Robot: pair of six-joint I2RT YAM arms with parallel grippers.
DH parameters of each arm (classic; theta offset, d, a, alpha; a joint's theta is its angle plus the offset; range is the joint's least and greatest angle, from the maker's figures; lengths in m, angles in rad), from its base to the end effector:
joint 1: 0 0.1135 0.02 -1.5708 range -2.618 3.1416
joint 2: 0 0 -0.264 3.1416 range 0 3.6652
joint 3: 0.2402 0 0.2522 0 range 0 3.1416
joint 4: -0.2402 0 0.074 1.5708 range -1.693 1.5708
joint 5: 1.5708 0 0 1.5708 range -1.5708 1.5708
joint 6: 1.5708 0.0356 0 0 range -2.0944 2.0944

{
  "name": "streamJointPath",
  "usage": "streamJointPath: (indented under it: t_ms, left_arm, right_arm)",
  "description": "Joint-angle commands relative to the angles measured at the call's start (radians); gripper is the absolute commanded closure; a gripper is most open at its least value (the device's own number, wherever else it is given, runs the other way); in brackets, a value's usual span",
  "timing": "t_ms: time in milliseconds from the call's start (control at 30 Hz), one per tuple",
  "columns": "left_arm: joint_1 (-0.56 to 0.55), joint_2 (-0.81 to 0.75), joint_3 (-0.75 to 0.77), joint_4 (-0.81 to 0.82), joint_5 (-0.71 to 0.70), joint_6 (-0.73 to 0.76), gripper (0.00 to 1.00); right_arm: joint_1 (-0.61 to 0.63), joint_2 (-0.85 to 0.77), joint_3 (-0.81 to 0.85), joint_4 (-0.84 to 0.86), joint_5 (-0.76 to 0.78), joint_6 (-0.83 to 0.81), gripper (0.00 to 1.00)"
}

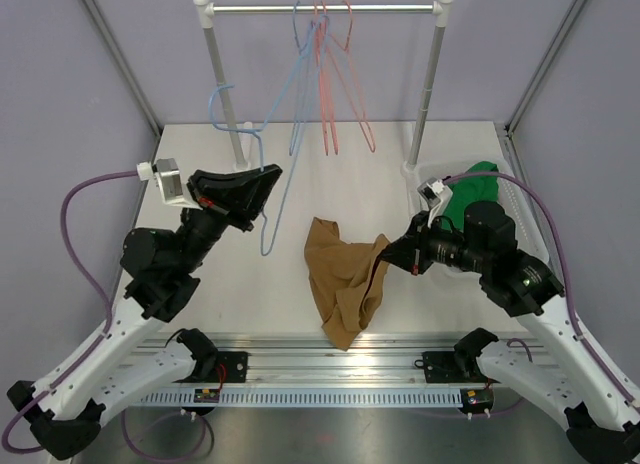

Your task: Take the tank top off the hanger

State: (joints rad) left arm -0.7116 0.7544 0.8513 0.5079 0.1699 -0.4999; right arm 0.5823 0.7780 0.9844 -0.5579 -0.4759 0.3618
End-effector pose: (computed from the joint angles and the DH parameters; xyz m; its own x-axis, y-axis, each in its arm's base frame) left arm 0.1137 -0.1060 0.4397 0.0189 -0.6401 -0.7680 0.8637 0.3974 -0.3099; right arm 0.1235 0.1008 0.3713 -0.5691 0.0020 -0.8222 -0.6914 0.5401 0.4799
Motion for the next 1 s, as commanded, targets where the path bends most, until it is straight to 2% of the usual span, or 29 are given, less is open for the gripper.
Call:
streamJointPath:
  t_ms: [0,33,100,133,200,267,300,367,400,467,500,533,600,800,967]
  left_arm:
    - [-0.003,-0.046,0.112,-0.288,-0.273,0.135,1.00]
    - [-0.003,-0.068,0.124,-0.407,-0.337,0.138,1.00]
    - [-0.003,-0.093,0.152,-0.508,-0.426,0.123,1.00]
    - [-0.003,-0.105,0.161,-0.629,-0.520,0.112,1.00]
    - [0.000,-0.090,0.212,-0.742,-0.607,0.092,1.00]
    - [0.012,-0.032,0.251,-0.862,-0.633,0.104,1.00]
    - [0.020,-0.011,0.291,-0.917,-0.612,0.112,1.00]
    - [0.056,0.049,0.322,-0.954,-0.580,0.109,1.00]
    - [0.073,0.066,0.336,-0.965,-0.557,0.104,1.00]
    - [0.137,0.094,0.367,-0.980,-0.469,0.098,1.00]
    - [0.162,0.130,0.379,-0.983,-0.434,0.093,1.00]
    - [0.187,0.149,0.409,-0.990,-0.343,0.096,1.00]
    - [0.254,0.218,0.451,-1.005,-0.267,0.106,1.00]
    - [0.334,0.377,0.644,-1.022,-0.086,0.118,1.00]
    - [0.359,0.566,0.819,-1.019,-0.053,0.104,1.00]
  right_arm:
    - [-0.001,0.015,0.013,-0.020,-0.015,0.003,1.00]
    - [0.001,0.042,0.007,-0.016,-0.015,0.006,1.00]
    - [0.004,0.079,-0.019,0.007,0.002,0.022,1.00]
    - [0.025,0.117,-0.026,0.016,0.014,0.029,1.00]
    - [0.068,0.153,-0.036,0.035,0.123,0.040,1.00]
    - [0.177,0.210,-0.035,0.045,0.213,0.045,0.98]
    - [0.216,0.234,-0.030,0.047,0.288,0.052,0.91]
    - [0.278,0.317,-0.029,0.068,0.345,0.065,0.67]
    - [0.283,0.343,-0.039,0.079,0.400,0.095,0.58]
    - [0.286,0.415,-0.047,0.092,0.437,0.114,0.32]
    - [0.287,0.431,-0.046,0.084,0.469,0.120,0.16]
    - [0.294,0.440,-0.049,0.078,0.508,0.137,0.01]
    - [0.294,0.417,-0.059,0.069,0.569,0.144,0.01]
    - [0.294,0.250,-0.078,0.044,0.620,0.134,0.01]
    - [0.292,0.165,-0.104,0.021,0.612,0.132,0.00]
